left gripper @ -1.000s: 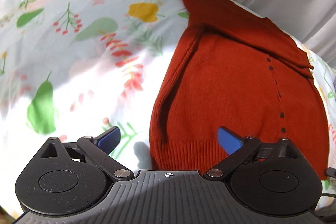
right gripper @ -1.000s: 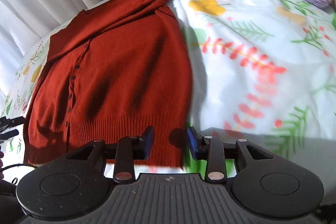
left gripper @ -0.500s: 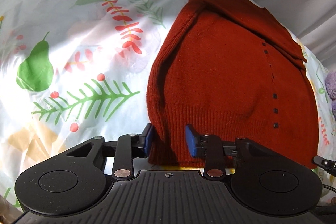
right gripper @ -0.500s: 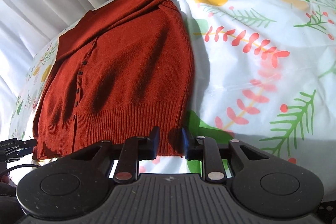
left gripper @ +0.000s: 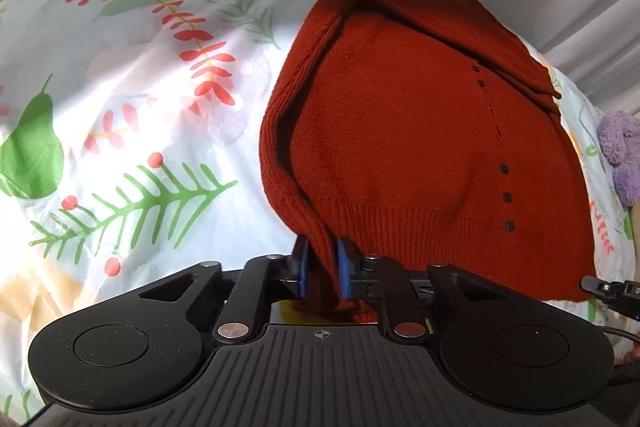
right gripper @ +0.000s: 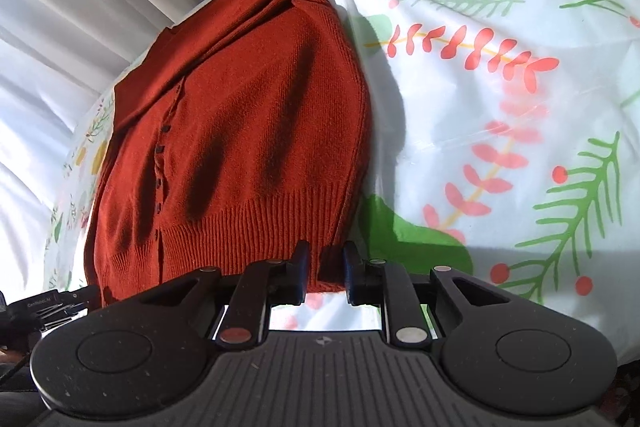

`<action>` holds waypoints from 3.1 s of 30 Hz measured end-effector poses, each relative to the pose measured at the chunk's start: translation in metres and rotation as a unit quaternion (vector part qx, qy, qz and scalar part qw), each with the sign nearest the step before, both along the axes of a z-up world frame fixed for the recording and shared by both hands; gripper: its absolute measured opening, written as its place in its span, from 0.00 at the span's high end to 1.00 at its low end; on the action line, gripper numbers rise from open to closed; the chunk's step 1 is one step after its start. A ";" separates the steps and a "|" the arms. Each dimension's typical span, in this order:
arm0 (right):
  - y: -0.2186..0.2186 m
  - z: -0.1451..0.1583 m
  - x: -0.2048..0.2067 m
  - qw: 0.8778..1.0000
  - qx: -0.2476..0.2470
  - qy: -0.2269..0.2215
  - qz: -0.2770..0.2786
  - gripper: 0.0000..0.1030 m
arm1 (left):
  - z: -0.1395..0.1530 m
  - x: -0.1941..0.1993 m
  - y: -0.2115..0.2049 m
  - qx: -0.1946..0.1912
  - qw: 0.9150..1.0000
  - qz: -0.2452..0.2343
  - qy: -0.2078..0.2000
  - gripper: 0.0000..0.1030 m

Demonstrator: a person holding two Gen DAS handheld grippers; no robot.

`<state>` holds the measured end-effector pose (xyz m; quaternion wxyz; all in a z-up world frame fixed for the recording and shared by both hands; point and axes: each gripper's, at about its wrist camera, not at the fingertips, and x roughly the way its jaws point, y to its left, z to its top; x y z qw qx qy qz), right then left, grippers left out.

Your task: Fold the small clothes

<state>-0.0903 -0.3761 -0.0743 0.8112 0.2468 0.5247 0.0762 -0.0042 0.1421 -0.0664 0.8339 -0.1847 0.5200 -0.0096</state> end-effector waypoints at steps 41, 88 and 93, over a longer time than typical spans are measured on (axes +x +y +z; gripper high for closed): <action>0.023 0.040 0.204 0.961 -0.131 -0.236 -0.055 0.93 | 0.033 0.204 0.054 -0.018 0.973 0.082 -0.215 0.51; 0.066 0.106 0.262 0.902 -0.240 -0.359 0.020 0.95 | 0.117 0.290 0.012 0.066 0.947 0.011 -0.313 0.90; 0.072 0.110 0.300 0.895 -0.260 -0.362 -0.015 0.95 | 0.106 0.328 0.004 0.093 0.949 0.016 -0.300 0.90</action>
